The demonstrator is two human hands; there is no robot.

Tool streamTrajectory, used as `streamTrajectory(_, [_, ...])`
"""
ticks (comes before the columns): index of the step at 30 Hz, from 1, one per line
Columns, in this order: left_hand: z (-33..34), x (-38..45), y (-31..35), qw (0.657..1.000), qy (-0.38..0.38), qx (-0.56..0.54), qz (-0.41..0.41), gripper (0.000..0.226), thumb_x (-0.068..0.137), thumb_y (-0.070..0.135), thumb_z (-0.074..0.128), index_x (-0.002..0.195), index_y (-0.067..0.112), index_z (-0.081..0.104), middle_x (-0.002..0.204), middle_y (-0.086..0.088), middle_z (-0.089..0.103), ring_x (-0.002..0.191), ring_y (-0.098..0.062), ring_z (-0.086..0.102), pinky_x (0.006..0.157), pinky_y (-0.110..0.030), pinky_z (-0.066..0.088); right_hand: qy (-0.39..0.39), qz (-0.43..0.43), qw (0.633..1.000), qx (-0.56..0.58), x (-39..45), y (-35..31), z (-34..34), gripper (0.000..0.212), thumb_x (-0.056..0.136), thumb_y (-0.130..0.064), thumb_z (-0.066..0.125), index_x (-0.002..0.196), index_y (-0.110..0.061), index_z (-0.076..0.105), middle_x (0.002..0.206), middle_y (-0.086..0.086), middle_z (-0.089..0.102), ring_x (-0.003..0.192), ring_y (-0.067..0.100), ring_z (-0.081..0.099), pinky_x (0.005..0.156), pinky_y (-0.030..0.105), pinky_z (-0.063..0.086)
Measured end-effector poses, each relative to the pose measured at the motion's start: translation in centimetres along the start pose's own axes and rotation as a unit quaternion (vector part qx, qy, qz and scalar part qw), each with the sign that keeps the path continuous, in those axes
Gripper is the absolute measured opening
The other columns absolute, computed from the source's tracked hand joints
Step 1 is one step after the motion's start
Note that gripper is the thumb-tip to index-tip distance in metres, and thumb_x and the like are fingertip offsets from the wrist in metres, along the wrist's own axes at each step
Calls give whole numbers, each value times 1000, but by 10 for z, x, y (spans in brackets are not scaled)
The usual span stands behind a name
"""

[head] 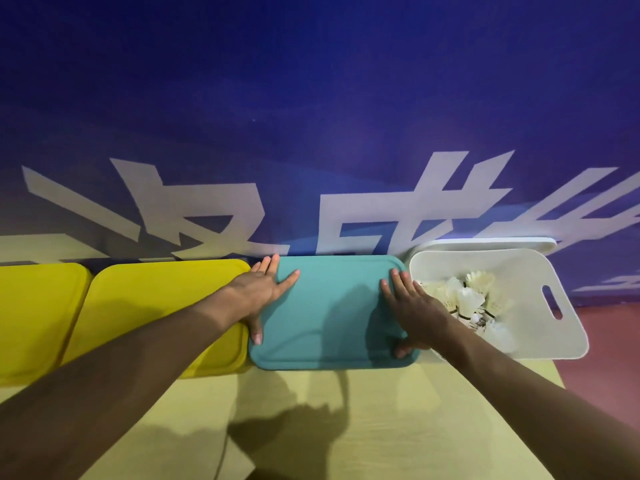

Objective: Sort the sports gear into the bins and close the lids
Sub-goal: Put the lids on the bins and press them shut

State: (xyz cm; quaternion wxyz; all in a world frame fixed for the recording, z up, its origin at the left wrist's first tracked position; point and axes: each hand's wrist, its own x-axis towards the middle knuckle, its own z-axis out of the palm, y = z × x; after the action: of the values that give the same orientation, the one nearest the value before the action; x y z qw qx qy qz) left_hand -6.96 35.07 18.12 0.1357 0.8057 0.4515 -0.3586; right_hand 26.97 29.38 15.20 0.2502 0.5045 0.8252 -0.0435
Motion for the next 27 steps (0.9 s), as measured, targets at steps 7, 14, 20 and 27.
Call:
streamTrajectory(7, [-5,3,8,1000,-18,14,-21,170,47,55,98,157,23,-28,158,-37,-26,150,-52,-15,127,-52,6,-39,38,996,68,9,-10,-13,135,72,-41,87,158,-2,-9,159,29,-20,153,46,-4,125,51,18])
streamTrajectory(14, [1,-25,35,999,29,-39,20,148,64,75,80,152,37,-34,164,-29,-21,153,-48,-10,126,-53,4,-62,56,977,198,1,-11,-28,137,69,-72,76,161,-14,-7,164,23,-21,152,45,-15,124,54,15])
streamTrajectory(20, [7,-32,67,998,-12,-61,11,136,73,60,83,155,44,-24,164,-14,-33,151,-48,-20,123,-57,13,-75,48,976,199,-17,-44,-16,137,69,-69,79,161,-20,-10,162,25,-26,151,48,-15,123,53,11])
streamTrajectory(27, [4,-34,66,998,-31,-46,16,137,70,60,85,156,46,-22,162,-13,-35,151,-47,-21,123,-57,14,-75,42,983,160,-21,-46,-12,142,68,-72,77,159,-17,-17,161,25,-28,149,50,-17,122,56,11])
